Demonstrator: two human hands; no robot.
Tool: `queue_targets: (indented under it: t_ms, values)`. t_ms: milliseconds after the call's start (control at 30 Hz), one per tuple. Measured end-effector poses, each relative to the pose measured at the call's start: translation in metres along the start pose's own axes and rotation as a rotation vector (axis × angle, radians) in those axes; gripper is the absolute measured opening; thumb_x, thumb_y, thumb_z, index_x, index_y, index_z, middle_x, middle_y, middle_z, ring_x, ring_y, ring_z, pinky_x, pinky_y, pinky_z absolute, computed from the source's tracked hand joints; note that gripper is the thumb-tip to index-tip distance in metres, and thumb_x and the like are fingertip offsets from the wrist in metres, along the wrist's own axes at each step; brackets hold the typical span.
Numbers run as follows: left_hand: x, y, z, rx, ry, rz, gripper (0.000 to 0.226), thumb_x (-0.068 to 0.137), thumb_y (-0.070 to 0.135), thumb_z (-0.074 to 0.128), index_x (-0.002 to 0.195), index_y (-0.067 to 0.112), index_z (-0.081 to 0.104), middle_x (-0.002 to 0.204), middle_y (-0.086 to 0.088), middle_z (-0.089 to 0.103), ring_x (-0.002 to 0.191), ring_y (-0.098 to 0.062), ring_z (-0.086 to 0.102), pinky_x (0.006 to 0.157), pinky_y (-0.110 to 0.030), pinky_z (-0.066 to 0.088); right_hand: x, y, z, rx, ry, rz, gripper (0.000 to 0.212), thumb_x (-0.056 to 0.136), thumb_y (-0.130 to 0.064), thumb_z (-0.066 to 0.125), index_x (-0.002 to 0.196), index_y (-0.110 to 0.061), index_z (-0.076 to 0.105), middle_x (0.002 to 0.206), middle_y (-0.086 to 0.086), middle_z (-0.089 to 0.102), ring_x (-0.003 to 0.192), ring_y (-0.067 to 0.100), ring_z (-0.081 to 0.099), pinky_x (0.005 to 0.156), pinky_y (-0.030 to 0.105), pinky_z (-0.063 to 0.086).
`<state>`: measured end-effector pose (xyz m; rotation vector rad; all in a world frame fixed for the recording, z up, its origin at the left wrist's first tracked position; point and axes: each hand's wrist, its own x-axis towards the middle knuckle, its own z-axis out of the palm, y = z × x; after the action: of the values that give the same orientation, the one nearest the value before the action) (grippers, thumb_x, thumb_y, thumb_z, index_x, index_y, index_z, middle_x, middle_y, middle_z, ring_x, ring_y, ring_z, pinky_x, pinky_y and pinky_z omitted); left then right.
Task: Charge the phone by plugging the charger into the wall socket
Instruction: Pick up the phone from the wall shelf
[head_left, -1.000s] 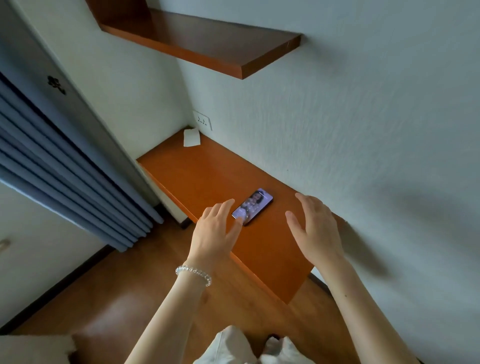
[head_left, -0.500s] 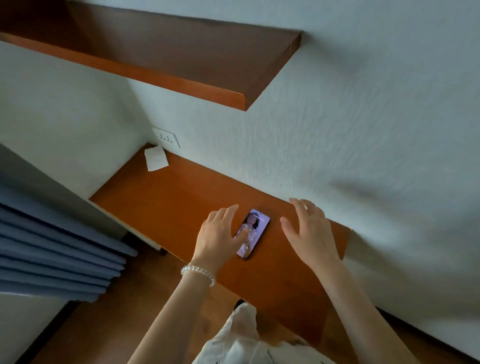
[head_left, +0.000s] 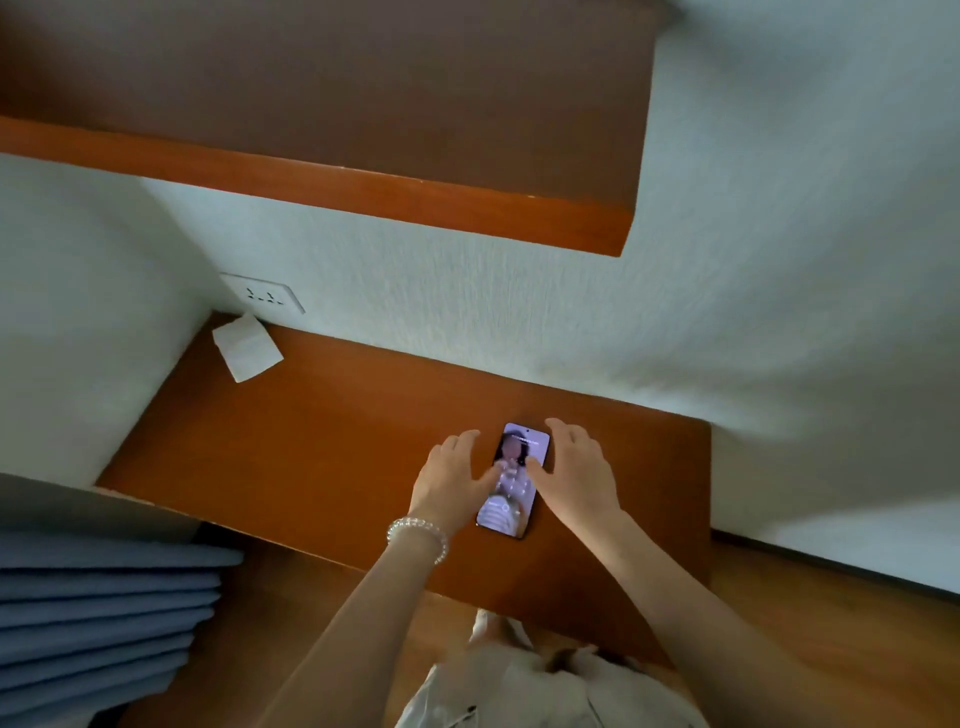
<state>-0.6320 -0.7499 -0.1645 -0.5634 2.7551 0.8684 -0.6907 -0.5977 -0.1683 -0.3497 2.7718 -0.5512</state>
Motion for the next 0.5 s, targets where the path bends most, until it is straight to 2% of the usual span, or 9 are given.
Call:
queue_targets:
  t_ms: [133, 300, 500]
  values:
    - [0.006, -0.013, 0.015, -0.002, -0.097, -0.016, 0.063, 0.087, 0.042, 0.059, 0.14, 0.019, 0.036, 0.136, -0.002, 0.05, 0.123, -0.018, 0.046, 0.098, -0.033, 0.047, 0.005, -0.013, 0.028, 0.039, -0.077, 0.22, 0.084, 0.084, -0.057, 0.054, 0.143, -0.006, 0.023, 0.137, 0.014, 0.042, 0.12, 0.027, 0.047, 0.091, 0.031, 0.046]
    - [0.009, -0.027, 0.016, -0.01, -0.106, -0.033, 0.06, 0.088, 0.038, 0.057, 0.141, 0.019, 0.035, 0.139, -0.002, 0.047, 0.127, -0.019, 0.043, 0.101, -0.036, 0.045, 0.012, -0.032, 0.056, 0.074, -0.183, 0.55, 0.097, 0.074, -0.065, 0.06, 0.138, -0.001, 0.024, 0.128, 0.012, 0.039, 0.115, 0.024, 0.045, 0.086, 0.035, 0.052]
    - [0.007, -0.049, 0.007, -0.01, -0.068, -0.048, 0.056, 0.089, 0.037, 0.055, 0.139, 0.022, 0.036, 0.139, 0.001, 0.047, 0.127, -0.017, 0.043, 0.099, -0.035, 0.046, 0.018, -0.056, 0.075, -0.052, -0.233, 0.656, 0.105, 0.072, -0.067, 0.061, 0.14, -0.001, 0.016, 0.134, 0.013, 0.031, 0.116, 0.026, 0.042, 0.084, 0.038, 0.051]
